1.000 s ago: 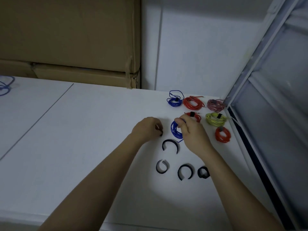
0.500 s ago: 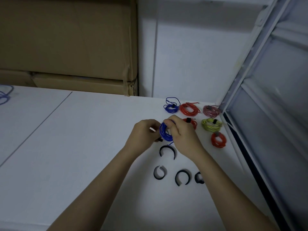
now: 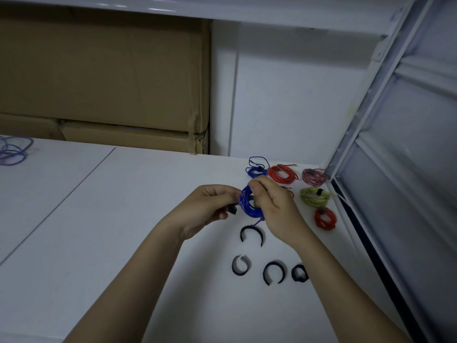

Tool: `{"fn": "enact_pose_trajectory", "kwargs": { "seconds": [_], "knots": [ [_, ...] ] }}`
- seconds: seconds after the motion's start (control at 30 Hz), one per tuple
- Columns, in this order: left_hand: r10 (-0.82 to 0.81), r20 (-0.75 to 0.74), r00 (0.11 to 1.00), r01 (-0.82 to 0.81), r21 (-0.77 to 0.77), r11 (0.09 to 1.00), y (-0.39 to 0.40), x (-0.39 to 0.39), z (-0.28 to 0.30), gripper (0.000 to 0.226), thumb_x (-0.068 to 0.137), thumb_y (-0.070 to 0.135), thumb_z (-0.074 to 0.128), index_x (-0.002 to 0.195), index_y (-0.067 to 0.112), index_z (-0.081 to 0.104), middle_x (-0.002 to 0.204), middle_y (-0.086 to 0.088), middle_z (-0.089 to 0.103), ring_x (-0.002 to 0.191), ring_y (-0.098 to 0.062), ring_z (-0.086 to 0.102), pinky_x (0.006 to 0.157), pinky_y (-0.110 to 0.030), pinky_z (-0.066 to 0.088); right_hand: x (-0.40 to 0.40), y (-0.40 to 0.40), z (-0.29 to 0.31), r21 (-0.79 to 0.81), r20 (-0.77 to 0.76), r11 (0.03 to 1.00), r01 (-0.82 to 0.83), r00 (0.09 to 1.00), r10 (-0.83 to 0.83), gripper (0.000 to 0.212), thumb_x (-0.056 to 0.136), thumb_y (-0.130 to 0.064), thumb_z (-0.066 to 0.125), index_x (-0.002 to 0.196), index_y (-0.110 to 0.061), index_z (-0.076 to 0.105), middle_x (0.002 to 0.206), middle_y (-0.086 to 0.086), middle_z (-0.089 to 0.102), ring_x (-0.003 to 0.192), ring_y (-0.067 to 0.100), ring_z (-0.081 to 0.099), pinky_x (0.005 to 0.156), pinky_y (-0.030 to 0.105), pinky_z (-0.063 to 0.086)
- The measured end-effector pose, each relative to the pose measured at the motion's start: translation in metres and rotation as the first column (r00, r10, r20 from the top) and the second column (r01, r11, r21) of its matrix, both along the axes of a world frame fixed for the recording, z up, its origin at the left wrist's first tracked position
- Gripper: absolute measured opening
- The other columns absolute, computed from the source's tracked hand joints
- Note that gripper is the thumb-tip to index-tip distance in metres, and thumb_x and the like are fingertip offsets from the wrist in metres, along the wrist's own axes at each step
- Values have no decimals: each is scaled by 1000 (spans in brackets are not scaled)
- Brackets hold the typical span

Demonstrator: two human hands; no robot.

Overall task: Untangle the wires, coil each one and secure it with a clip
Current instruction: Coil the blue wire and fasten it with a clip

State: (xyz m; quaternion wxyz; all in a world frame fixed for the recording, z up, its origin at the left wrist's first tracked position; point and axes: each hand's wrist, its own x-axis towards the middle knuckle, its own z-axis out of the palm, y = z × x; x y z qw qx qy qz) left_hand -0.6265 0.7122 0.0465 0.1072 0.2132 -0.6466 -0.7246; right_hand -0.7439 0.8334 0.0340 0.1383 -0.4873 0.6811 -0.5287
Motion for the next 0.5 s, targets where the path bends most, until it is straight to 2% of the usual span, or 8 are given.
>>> {"fn": "enact_pose_trajectory", "kwargs": {
  "seconds": [0.13, 0.27, 0.37, 0.5],
  "knots": [
    [-40, 32, 999, 42, -38, 998, -4, 5, 7, 20, 93, 5, 53, 97, 6, 73, 73, -1, 64, 62, -5, 52, 57, -16, 43, 5, 1, 4, -27, 46, 1000, -13, 999, 14, 23, 101, -26, 40, 85, -24, 56, 69, -15, 55, 66, 6, 48, 63, 25, 42],
    [-42, -4, 999, 42, -23, 999, -6, 7, 15, 19, 93, 5, 54, 95, 6, 73, 72, -1, 62, 62, -5, 51, 53, -15, 41, 13, -1, 10, -95, -41, 995, -3, 999, -1, 21, 102, -22, 40, 87, -31, 53, 73, -22, 57, 63, 2, 48, 60, 18, 41],
    [-63, 1, 998, 63, -41, 997, -6, 9, 20, 21, 93, 5, 52, 95, 8, 72, 76, -3, 63, 62, -5, 51, 52, -13, 39, 21, -3, 13, -126, -41, 992, -29, 999, 24, 16, 98, -29, 39, 90, -28, 52, 72, -5, 55, 60, 12, 46, 57, 30, 41],
    [-109, 6, 994, 109, -24, 994, -6, 14, 27, 25, 95, 6, 48, 95, 9, 73, 74, -2, 62, 57, -3, 49, 52, -15, 34, 27, -4, 16, -136, 5, 988, -79, 997, 81, 17, 98, -27, 38, 90, -24, 53, 73, -17, 56, 64, 1, 48, 61, 17, 41]
  ]
}}
